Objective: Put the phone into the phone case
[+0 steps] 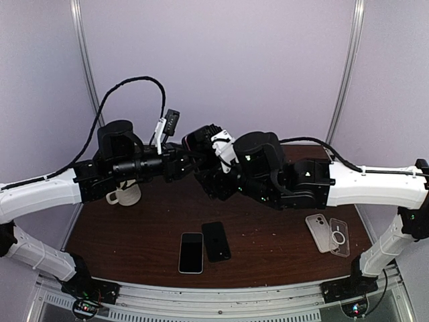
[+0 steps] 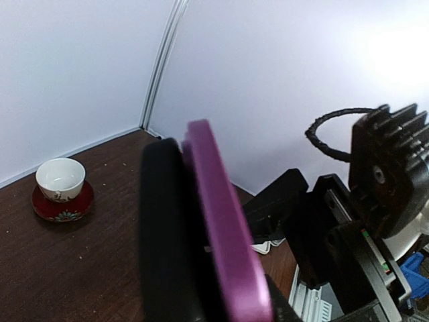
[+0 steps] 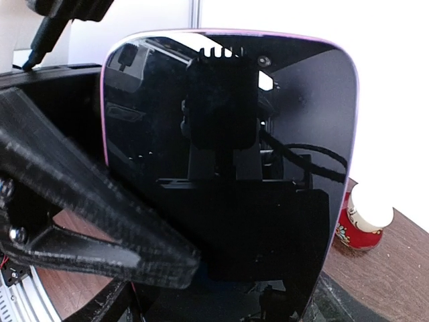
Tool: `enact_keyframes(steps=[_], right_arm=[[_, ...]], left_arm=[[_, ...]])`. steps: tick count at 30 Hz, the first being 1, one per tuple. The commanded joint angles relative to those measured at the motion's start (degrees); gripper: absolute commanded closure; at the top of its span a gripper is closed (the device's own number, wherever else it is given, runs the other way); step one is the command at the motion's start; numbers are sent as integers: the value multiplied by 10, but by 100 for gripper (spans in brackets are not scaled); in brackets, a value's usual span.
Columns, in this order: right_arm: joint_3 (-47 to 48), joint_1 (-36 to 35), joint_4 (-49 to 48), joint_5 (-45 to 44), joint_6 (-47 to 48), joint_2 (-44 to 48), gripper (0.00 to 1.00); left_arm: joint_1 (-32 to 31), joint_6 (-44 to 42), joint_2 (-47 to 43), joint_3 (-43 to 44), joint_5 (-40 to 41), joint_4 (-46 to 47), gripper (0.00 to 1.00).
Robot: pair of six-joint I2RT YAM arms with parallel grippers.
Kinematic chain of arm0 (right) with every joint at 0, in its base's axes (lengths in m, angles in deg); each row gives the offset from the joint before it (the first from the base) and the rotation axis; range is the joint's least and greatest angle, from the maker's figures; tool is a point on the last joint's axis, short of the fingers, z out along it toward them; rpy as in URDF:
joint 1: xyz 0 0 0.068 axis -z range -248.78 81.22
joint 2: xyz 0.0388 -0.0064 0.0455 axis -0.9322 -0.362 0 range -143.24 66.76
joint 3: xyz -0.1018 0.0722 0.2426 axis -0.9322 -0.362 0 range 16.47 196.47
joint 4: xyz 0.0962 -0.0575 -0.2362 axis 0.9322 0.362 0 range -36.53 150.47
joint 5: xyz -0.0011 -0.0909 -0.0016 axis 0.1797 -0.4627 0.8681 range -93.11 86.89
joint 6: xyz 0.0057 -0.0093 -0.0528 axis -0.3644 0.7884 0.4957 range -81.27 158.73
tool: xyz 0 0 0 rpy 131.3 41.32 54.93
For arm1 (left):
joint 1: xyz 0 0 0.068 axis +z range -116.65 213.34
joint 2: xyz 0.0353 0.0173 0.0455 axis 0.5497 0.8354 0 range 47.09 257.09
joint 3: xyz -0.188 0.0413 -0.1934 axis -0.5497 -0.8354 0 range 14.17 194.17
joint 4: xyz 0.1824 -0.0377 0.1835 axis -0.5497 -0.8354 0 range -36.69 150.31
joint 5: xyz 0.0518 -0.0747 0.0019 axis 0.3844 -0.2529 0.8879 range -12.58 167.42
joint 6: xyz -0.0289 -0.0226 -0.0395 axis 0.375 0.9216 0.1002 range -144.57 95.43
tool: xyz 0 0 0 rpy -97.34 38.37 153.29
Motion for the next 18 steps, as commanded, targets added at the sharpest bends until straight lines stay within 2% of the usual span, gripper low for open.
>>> enact_keyframes(steps=[1, 5, 6, 7, 9, 10, 11, 12, 15, 18], right_arm=[[15, -4, -39, -19, 15, 9, 64], [3, -3, -42, -18, 27, 16, 60], [-1, -3, -43, -16, 30, 20, 58], [-7, -3, -43, -15, 34, 25, 54], [-19, 2, -40, 1, 37, 36, 40], [-26, 5, -34, 14, 38, 43, 29], [-34, 9, -29, 29, 40, 52, 12], [-46, 12, -25, 45, 45, 64, 2], [-91, 32, 8, 147, 81, 110, 1], [-134, 77, 39, 343, 115, 163, 0]], left_arm=[[1, -5, 6, 16, -18, 31, 74], [1, -7, 5, 14, -44, 34, 96], [1, -10, 3, 14, -49, 31, 100], [1, -15, 0, 14, -54, 28, 100], [1, -33, -7, 17, -64, 15, 100], [1, -44, -12, 20, -66, 4, 100], [1, -59, -18, 24, -68, -9, 100], [1, -76, -24, 30, -71, -22, 100], [1, -142, -46, 44, -109, -61, 100], [1, -204, -69, 50, -185, -86, 100]])
